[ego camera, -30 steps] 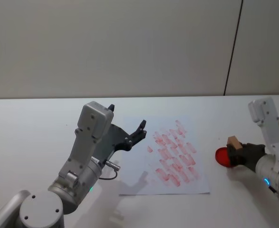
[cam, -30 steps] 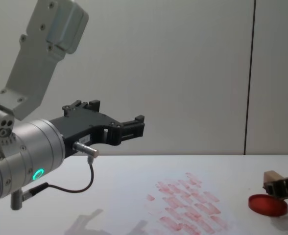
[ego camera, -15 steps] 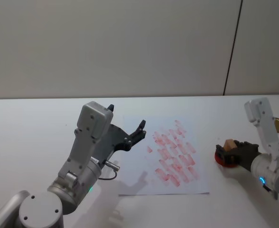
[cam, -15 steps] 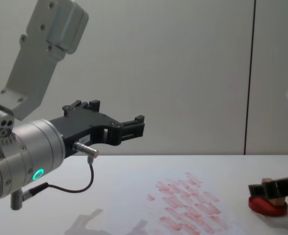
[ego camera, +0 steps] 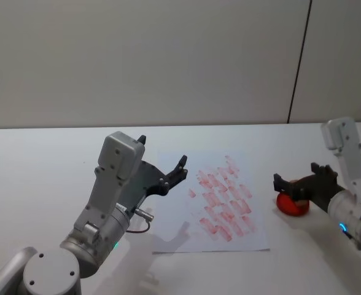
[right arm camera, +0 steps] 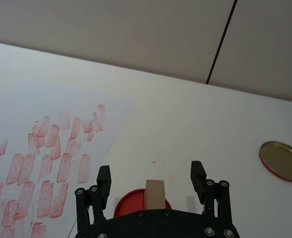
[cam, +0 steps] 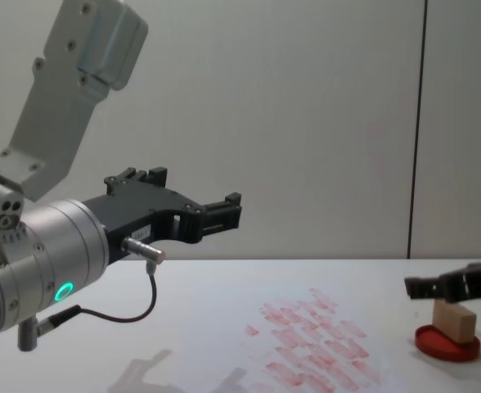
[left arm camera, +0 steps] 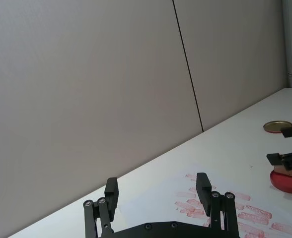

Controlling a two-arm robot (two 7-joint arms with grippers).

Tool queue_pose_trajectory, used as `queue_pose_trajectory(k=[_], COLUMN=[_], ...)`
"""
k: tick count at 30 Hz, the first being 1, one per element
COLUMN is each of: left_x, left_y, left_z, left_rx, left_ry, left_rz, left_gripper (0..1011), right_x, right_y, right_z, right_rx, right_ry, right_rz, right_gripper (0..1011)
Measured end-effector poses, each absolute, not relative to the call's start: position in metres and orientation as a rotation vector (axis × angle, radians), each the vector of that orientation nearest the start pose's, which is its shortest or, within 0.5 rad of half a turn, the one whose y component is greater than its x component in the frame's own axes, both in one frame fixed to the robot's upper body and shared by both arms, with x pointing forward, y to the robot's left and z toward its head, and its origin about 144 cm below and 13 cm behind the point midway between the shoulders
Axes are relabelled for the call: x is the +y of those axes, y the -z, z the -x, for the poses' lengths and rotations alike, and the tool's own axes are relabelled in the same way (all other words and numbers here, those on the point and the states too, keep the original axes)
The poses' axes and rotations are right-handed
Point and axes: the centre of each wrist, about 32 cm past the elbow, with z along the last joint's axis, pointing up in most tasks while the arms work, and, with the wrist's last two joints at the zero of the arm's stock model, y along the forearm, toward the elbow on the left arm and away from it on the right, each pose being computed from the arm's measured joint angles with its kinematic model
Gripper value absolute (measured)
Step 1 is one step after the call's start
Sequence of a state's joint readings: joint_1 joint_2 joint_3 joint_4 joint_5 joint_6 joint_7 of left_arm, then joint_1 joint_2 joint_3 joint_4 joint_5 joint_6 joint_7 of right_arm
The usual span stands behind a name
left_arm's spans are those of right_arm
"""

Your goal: Use the one hand to pick up the stamp and affix it onto the A4 paper.

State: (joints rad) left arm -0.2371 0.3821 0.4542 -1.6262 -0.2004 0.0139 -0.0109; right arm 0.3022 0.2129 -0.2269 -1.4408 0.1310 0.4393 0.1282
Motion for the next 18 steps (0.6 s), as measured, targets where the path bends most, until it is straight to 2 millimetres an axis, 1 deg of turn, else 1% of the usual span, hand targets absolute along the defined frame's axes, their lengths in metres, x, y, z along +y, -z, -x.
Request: queue_pose_trajectory(k=[3, 18], left_x=[0.198, 0.198], left_y=[-1.204, -1.204], left_z=[-0.492, -0.492], left_rx=[-0.268, -0.268], left_ry=[-1.124, -1.124], left_rz=[-0.061, -0.061], left_gripper=[993, 993], right_x=[-0.229, -0.239], right_y=[-1.201, -1.212], right_z=[-0.532, -0.507], right_rx=[0.088, -0.115], right_ry=[1.282, 1.316], right_rz=[0.329, 0.255], right_gripper=[1001, 1001])
